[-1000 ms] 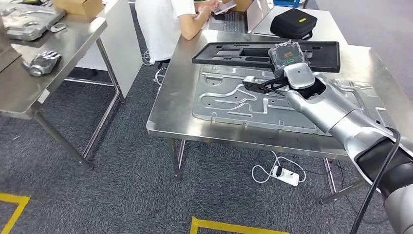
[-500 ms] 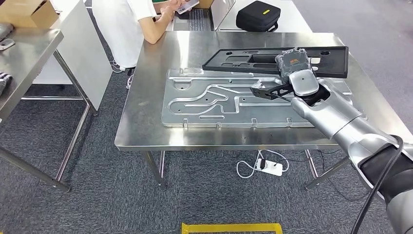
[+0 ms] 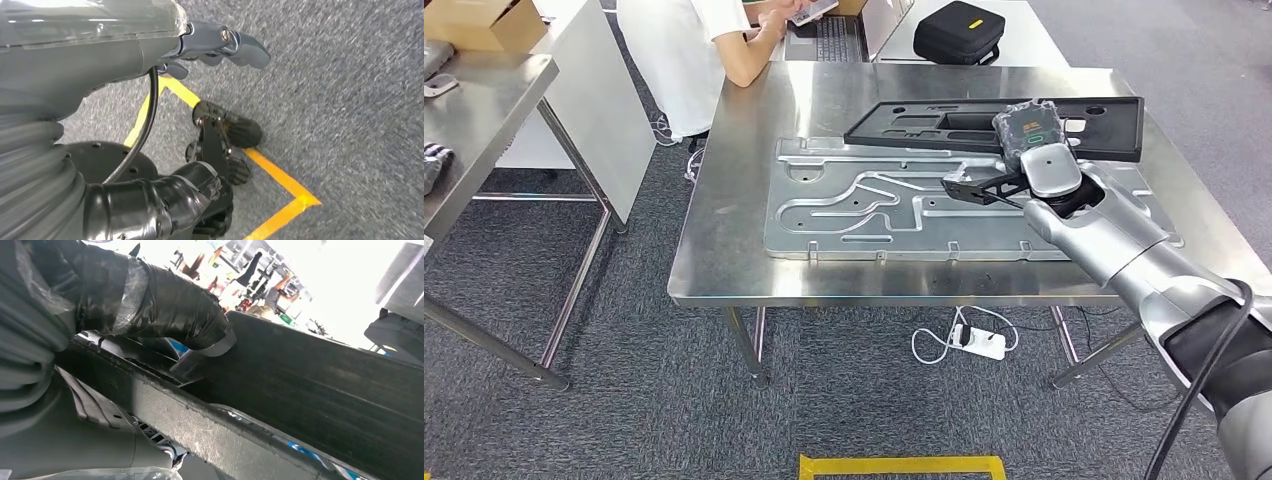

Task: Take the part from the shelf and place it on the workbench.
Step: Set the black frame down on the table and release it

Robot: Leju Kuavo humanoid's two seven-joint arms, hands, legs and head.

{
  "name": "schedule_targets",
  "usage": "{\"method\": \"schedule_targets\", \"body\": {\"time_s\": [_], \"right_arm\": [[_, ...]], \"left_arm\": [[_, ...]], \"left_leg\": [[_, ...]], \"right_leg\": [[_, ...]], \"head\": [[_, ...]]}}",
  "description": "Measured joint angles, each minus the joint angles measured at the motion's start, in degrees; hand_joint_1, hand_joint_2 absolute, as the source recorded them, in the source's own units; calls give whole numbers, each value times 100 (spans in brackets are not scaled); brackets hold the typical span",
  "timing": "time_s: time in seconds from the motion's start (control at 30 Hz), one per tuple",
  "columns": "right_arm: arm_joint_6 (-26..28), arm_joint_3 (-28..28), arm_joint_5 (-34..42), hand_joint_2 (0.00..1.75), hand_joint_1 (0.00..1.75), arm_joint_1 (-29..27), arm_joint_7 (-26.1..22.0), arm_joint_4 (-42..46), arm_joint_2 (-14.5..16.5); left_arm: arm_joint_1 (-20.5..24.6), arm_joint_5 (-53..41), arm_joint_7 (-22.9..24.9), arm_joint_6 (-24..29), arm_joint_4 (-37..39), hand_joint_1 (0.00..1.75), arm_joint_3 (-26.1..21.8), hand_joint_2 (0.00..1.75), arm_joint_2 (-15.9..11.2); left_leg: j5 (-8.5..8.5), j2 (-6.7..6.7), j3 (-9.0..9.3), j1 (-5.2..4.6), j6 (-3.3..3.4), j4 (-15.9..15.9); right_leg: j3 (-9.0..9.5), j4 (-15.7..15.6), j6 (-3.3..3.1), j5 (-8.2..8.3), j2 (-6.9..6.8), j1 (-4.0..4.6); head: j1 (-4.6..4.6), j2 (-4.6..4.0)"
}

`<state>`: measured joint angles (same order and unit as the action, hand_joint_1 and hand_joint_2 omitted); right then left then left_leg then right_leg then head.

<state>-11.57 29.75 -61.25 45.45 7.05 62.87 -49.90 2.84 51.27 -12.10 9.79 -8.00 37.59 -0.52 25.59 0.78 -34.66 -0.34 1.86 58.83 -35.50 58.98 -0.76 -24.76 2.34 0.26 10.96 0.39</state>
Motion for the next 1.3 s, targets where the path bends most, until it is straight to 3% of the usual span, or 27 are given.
{"method": "schedule_targets", "body": {"time_s": [0.23,0.57,0.9,1.3], "right_arm": [[-8,6,-116,175,175,116,-54,-173,299],[-97,7,-96,175,175,82,39,-264,356],[11,2,-305,175,175,537,296,-1287,488],[34,-1,-403,175,175,630,355,-1640,700]], "left_arm": [[109,141,-30,204,0,0,0,175,132],[113,208,-126,242,0,0,0,175,153],[122,223,-115,256,0,0,0,175,156],[125,434,3,416,0,0,0,175,162]], "left_leg": [[-10,22,5,3,15,-1],[-13,26,7,16,11,-6],[-18,27,8,15,7,-7],[-17,27,9,16,7,-8]], "right_leg": [[0,1,14,1,-19,1],[-1,3,13,1,-27,7],[0,6,13,2,-27,9],[-1,6,13,1,-27,9]], "head": [[-1,0],[-1,0],[-1,0],[-1,0]]}}
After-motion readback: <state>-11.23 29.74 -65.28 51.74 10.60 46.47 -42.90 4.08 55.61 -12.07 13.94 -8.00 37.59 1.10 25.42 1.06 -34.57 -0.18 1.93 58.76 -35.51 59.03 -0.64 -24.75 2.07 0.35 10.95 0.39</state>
